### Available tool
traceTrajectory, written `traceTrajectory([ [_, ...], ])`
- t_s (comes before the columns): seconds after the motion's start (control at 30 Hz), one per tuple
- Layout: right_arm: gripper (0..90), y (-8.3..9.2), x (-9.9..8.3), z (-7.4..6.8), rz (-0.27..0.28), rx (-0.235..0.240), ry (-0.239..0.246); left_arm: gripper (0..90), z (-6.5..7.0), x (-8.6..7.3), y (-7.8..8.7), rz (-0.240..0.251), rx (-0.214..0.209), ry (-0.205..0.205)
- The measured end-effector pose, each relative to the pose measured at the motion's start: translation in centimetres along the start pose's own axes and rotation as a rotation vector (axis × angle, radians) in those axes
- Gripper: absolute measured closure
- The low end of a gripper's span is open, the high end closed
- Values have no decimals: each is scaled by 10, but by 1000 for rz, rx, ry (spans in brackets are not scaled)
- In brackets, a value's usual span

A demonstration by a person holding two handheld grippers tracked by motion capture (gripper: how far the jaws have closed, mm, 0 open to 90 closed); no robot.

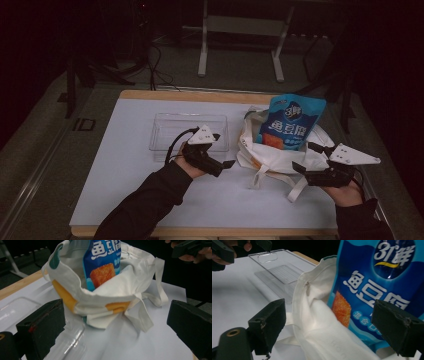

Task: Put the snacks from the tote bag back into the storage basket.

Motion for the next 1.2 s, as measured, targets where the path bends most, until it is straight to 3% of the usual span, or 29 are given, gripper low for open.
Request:
traceTrajectory([
  [0.47, 132, -3, 3, 21, 1, -39, -2, 20, -10, 36, -43, 24, -13, -1],
  [0.63, 133, -2, 3, 34, 13, -50, -21, 21, -12, 48, -64, 36, -11, -23],
  [0.93, 135, -2, 1, 52, 5, -87, -37, 21, -14, 66, -92, 20, -45, -15],
  [1.03, 135, -7, 0, 57, 1, -84, -46, 45, -16, 70, -100, 24, -45, -27],
  [1.2, 135, -15, -2, 66, -13, -95, -63, 62, -21, 75, -113, 2, -40, -7],
])
Point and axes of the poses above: each handheld gripper's, and its own axes: y roughly backward along the jaws, x roughly out of its top, z roughly to its right, the point moved 3 cm from there along -y, roughly forward along the jaws, and after that the axes turned 4 degrees about y, right-handed, at the moved point
